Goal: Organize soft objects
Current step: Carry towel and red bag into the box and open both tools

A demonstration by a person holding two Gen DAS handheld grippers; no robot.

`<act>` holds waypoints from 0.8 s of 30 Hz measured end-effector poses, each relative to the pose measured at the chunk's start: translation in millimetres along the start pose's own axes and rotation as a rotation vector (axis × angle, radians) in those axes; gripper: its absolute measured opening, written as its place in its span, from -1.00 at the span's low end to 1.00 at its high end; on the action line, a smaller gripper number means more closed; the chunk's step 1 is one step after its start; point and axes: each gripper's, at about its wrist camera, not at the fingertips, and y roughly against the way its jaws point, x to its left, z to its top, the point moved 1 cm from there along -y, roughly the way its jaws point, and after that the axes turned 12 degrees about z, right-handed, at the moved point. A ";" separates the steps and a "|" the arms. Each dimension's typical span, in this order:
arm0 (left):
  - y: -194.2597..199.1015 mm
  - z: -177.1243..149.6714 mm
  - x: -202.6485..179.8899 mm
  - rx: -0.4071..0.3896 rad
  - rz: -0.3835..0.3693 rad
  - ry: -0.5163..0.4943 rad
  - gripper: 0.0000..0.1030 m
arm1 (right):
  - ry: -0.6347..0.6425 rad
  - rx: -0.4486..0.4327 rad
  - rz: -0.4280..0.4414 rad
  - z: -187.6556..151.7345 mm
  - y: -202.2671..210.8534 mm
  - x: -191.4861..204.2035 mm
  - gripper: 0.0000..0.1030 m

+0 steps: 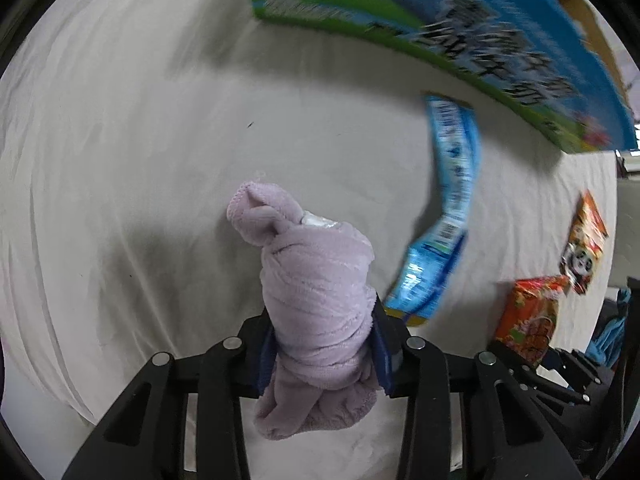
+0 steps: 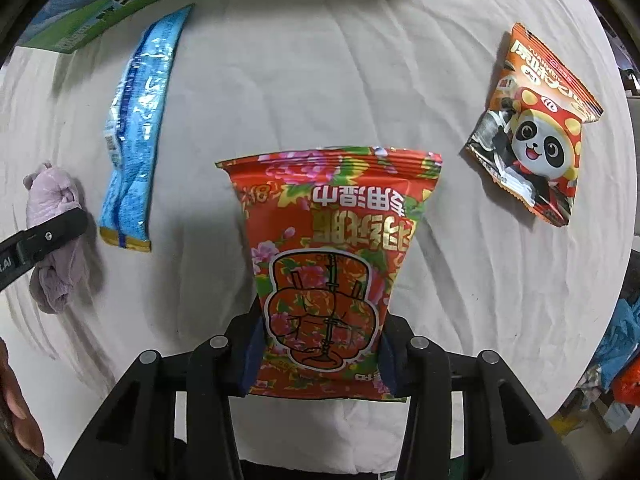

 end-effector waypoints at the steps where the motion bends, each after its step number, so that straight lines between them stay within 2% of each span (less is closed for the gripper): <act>1: 6.3 -1.2 -3.2 -0.013 -0.002 -0.013 -0.29 | 0.000 -0.004 0.008 -2.7 3.2 0.5 -0.06; 8: 58.0 -4.8 -28.1 -0.104 -0.043 -0.084 -0.29 | 0.030 -0.073 0.052 -14.0 41.8 11.7 -0.07; 17: 134.7 2.4 -36.8 -0.244 -0.117 -0.135 -0.29 | 0.119 -0.245 0.102 -18.1 140.0 38.2 -0.07; 20: 160.6 9.8 -33.5 -0.287 -0.140 -0.141 -0.30 | 0.141 -0.293 0.122 -12.8 171.5 45.2 -0.07; 24: 187.1 37.9 -37.8 -0.324 -0.187 -0.140 -0.29 | 0.168 -0.343 0.153 -0.3 209.5 48.5 -0.07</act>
